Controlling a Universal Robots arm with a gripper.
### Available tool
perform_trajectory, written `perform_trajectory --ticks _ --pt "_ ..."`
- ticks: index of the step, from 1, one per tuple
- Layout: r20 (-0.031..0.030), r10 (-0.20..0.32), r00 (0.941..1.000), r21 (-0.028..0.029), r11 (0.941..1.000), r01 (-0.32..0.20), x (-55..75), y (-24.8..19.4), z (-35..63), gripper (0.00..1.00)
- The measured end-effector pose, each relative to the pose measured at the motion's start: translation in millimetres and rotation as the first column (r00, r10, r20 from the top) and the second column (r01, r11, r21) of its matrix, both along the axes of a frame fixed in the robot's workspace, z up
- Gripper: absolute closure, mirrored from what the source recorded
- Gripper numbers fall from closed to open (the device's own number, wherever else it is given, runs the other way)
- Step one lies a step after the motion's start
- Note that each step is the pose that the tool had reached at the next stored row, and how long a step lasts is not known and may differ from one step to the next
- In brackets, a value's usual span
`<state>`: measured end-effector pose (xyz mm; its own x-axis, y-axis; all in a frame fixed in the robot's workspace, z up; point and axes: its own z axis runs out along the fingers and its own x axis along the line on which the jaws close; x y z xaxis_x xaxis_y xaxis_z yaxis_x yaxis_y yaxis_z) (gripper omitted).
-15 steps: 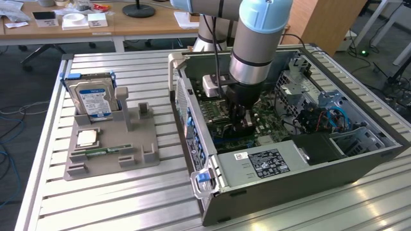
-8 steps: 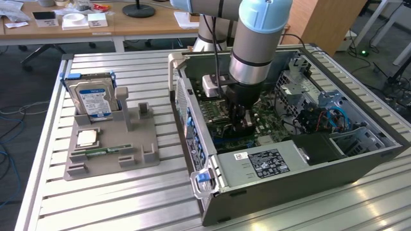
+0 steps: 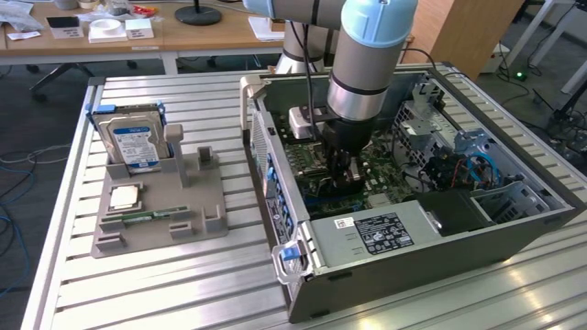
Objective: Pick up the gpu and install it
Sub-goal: 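Insert the gpu into the slot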
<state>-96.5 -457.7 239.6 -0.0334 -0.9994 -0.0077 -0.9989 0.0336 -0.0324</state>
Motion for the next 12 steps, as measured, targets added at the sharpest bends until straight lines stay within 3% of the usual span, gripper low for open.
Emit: perform_trajectory --ticks 3,5,8,9,12 --pt "0.0001 -0.001 1.0 0.0003 1.0 0.001 -0.4 0.0 -0.2 0.73" --pt "0.0 0.0 1.0 0.0 1.0 0.0 0.0 0.0 0.0 0.61" --pt "0.0 0.0 1.0 0.0 1.0 0.0 0.0 0.0 0.0 0.55" --pt "0.0 0.0 1.0 0.0 1.0 0.0 0.0 0.0 0.0 0.49" --pt "0.0 0.0 1.0 0.0 1.0 0.0 0.0 0.0 0.0 0.49"
